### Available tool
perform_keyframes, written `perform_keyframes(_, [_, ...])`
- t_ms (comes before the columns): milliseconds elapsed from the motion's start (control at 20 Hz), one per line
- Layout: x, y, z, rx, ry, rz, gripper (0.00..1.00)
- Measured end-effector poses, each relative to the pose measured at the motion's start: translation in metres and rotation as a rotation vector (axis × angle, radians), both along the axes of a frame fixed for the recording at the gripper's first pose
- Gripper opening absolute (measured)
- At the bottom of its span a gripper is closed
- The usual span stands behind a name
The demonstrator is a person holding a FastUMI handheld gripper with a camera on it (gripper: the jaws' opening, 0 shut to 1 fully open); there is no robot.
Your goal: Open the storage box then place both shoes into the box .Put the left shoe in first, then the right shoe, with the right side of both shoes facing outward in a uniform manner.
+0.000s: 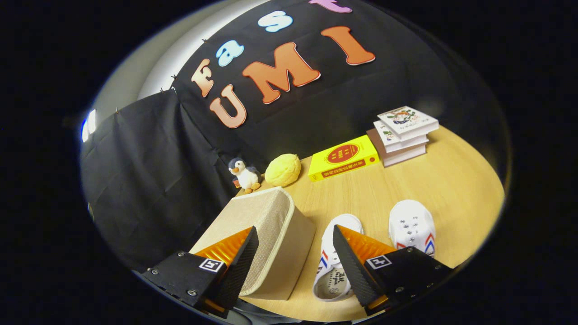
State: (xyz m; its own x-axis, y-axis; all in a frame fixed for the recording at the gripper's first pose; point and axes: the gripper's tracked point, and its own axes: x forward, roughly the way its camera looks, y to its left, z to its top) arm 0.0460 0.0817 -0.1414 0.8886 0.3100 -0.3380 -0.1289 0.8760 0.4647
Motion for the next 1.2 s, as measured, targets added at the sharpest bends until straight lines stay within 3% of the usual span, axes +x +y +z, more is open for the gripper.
perform_keyframes(400, [0.004, 0.036, -0.038, 0.371, 0.193, 0.059, 0.98])
perform_keyframes(900, [0.004, 0.076, -0.036, 0.677, 0.303, 0.120, 0.97])
perform_keyframes(1000, [0.006, 0.073, -0.025, 0.749, 0.294, 0.106, 0.91])
perform_keyframes(1200, [-0.001, 0.059, -0.009, 0.821, 0.291, 0.099, 0.56])
